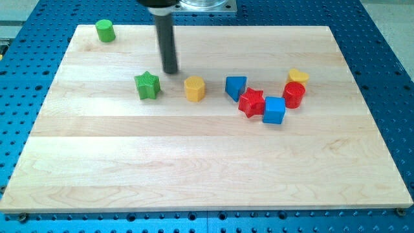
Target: Push the triangle into the hexagon
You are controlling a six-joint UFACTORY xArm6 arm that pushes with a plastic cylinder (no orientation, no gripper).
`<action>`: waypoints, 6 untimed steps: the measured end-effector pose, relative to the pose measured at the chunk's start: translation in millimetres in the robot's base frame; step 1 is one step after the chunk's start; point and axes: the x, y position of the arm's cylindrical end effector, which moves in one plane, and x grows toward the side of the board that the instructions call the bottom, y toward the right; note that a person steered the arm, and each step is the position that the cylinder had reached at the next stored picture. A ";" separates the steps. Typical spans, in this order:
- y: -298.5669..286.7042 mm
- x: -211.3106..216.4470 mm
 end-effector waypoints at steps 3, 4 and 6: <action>133.6 39.5; 102.2 83.0; 25.1 156.2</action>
